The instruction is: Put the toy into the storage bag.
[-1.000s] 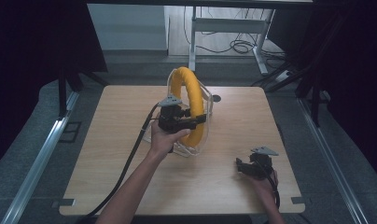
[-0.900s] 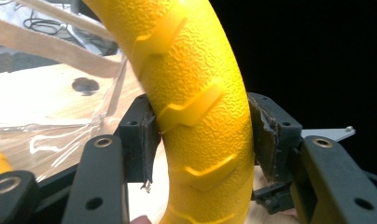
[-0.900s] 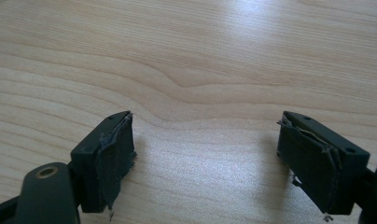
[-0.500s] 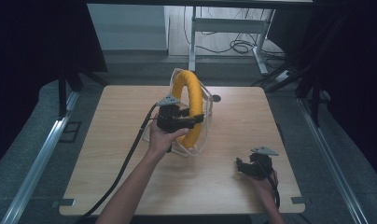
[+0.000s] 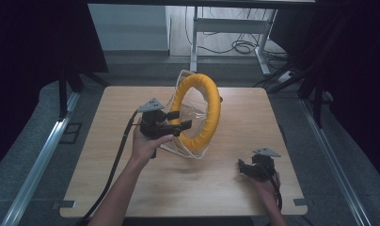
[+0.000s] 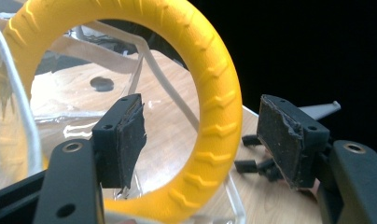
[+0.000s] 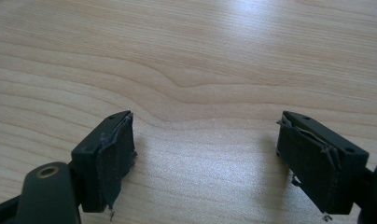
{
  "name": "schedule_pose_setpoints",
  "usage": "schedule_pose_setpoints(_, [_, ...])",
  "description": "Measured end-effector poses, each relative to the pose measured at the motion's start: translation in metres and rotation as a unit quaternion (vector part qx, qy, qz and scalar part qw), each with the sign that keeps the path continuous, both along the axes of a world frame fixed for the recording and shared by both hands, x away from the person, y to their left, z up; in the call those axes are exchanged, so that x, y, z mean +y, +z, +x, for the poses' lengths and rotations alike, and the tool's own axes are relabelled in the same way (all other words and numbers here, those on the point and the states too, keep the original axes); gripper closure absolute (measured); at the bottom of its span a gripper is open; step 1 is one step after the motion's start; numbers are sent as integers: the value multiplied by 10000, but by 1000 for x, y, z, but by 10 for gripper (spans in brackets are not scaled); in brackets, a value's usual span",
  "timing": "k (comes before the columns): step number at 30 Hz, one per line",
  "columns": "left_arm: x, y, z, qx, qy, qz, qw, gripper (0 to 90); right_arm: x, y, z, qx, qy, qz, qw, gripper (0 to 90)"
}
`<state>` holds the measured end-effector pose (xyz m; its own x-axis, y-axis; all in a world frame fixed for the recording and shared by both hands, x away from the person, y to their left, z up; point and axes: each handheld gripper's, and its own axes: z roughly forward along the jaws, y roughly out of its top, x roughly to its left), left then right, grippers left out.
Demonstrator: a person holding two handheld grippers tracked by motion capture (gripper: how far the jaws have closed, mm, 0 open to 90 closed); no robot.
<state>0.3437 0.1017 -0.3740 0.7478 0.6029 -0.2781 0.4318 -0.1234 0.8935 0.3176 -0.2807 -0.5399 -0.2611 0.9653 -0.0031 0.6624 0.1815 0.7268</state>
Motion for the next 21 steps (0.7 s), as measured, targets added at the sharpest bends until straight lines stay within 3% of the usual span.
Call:
schedule_pose_setpoints(9, [20, -11, -18, -6, -109, 145, 9998, 337, 0, 0, 0, 14, -17, 7, 10000, 191])
schedule_pose_setpoints(21, [49, -41, -36, 76, 16, 257, 9996, 345, 0, 0, 0, 1, -19, -2, 10000, 192])
